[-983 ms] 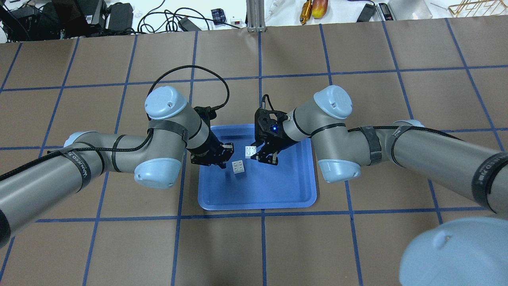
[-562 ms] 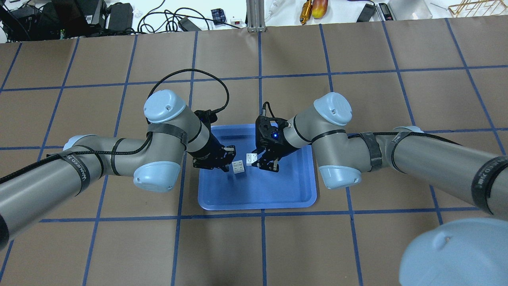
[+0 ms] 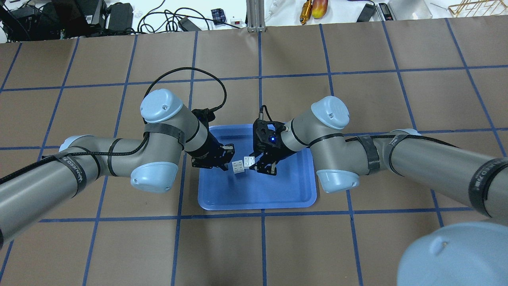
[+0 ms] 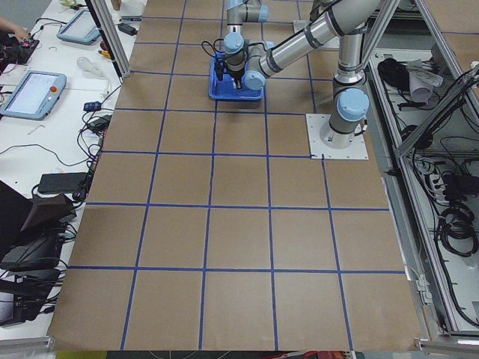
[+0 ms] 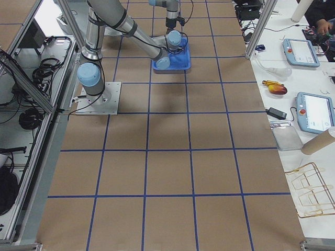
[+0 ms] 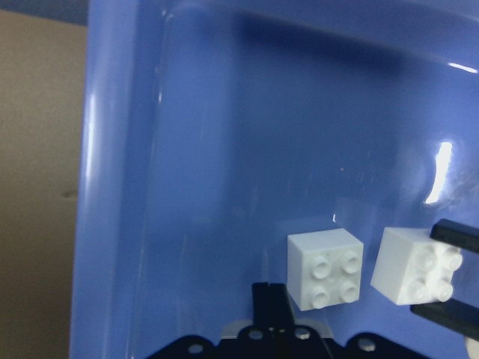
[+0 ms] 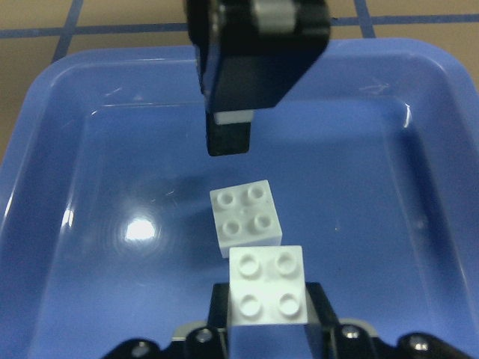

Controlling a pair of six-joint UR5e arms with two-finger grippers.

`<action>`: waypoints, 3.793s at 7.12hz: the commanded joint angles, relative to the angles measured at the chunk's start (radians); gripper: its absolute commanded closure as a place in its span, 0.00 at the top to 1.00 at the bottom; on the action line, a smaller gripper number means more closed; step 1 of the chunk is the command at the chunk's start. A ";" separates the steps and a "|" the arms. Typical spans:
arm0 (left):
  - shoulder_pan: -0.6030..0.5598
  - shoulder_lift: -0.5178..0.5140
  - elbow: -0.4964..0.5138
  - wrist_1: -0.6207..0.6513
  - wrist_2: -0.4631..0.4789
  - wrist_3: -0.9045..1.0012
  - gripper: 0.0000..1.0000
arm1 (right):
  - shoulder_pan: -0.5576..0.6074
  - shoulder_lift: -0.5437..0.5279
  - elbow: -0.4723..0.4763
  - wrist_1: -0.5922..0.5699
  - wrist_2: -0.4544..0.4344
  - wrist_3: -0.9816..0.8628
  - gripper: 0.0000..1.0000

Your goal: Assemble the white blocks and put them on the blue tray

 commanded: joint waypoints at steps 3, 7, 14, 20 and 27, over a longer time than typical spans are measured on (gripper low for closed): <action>0.000 -0.003 0.003 0.002 -0.001 -0.032 0.00 | 0.019 0.003 0.000 -0.009 -0.006 0.000 0.13; -0.002 -0.002 0.003 0.002 -0.002 -0.030 0.00 | 0.019 0.029 -0.006 -0.009 -0.009 0.041 1.00; -0.003 -0.032 0.009 0.000 0.007 -0.046 0.00 | -0.002 -0.182 -0.223 0.372 -0.390 0.270 1.00; -0.025 -0.037 0.007 0.012 0.007 -0.069 0.00 | -0.034 -0.202 -0.583 0.882 -0.584 0.694 1.00; -0.026 -0.035 0.010 0.031 0.005 -0.053 0.00 | -0.226 -0.374 -0.601 1.050 -0.618 1.191 1.00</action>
